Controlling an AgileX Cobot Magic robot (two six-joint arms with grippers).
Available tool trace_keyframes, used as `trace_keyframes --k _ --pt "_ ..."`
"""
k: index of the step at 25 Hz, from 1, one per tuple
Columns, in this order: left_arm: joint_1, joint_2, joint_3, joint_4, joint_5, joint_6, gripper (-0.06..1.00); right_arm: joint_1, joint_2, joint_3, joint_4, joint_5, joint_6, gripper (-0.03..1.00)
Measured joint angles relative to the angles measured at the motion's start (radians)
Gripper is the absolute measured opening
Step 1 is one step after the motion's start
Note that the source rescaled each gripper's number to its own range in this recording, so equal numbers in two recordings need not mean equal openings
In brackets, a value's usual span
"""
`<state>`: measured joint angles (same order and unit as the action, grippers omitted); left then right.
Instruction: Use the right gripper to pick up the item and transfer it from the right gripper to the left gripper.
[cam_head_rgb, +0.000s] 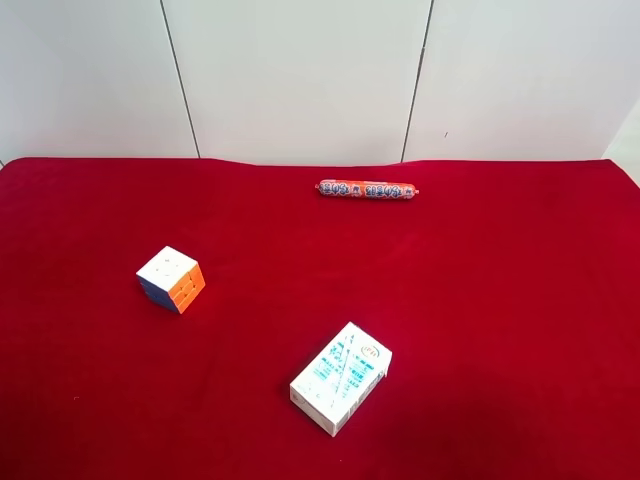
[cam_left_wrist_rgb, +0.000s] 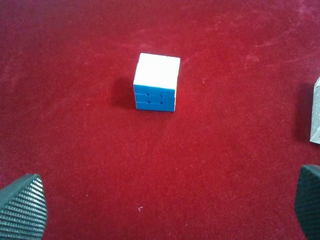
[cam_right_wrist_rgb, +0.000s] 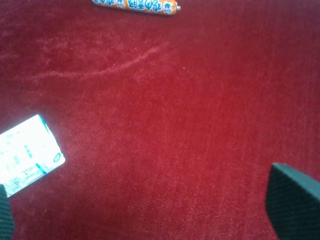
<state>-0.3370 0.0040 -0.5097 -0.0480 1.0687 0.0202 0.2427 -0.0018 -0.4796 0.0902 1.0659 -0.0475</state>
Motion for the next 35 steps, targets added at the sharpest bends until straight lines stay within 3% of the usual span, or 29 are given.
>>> trace_keyframes --k 4,11,13,17,24,35 --pt "0.031 0.0 0.0 0.0 0.0 0.0 1.0 0.0 0.0 0.0 0.0 0.0 0.0 1.0" --pt "0.27 -0.004 0.0 0.0 -0.001 0.0 1.0 0.0 0.0 0.0 0.0 0.0 0.0 1.0" --pt "0.305 -0.008 0.0 0.0 -0.001 0.0 1.0 0.0 0.0 0.0 0.0 0.0 0.0 1.0" --pt "0.315 -0.009 0.0 0.0 -0.001 0.0 1.0 -0.012 0.0 0.0 0.0 0.0 0.0 1.0" --pt "0.315 -0.009 0.0 0.0 -0.001 0.0 1.0 -0.109 0.0 0.0 0.0 0.0 0.0 1.0" --pt "0.315 -0.009 0.0 0.0 -0.002 0.0 1.0 -0.113 0.0 0.0 0.0 0.0 0.0 1.0"
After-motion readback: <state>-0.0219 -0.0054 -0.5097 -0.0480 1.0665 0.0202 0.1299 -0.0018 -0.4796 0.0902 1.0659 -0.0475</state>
